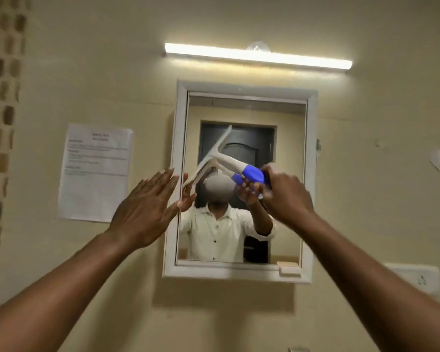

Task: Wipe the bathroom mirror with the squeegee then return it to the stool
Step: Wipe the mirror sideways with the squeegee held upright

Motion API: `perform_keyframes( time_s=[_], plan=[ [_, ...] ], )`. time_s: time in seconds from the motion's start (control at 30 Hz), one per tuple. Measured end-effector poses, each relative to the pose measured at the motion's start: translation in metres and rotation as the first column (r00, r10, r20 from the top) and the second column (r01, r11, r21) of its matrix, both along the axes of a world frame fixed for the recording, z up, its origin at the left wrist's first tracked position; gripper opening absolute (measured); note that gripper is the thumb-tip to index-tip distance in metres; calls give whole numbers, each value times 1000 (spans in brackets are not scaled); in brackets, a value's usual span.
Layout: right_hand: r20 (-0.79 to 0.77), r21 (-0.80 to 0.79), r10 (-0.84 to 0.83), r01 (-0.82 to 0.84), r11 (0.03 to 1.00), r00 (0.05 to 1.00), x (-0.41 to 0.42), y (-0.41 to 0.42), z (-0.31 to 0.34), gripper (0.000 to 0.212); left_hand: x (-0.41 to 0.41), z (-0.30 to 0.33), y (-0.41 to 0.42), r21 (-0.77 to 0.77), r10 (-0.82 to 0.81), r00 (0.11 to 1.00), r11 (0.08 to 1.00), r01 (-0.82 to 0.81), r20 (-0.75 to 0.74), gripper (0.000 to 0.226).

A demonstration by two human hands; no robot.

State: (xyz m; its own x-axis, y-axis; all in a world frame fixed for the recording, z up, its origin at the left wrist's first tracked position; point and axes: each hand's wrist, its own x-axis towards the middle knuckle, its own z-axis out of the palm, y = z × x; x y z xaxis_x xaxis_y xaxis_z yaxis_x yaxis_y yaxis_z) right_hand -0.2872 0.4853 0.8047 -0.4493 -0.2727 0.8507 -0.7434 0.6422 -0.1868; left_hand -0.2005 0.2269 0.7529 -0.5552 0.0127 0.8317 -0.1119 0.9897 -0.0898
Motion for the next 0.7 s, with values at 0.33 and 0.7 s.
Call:
perform_keyframes(
  time_s=[0.33,0.7],
  plan=[
    [-461,154,-82,170,973,883,-25,-30,115,38,11,95,-12,-120,82,985,988,-100,-150,65],
    [-409,143,-49,117,983,911,-53,-43,109,42,3,78,-39,-111,122,985,985,-136,-121,73]
  ],
)
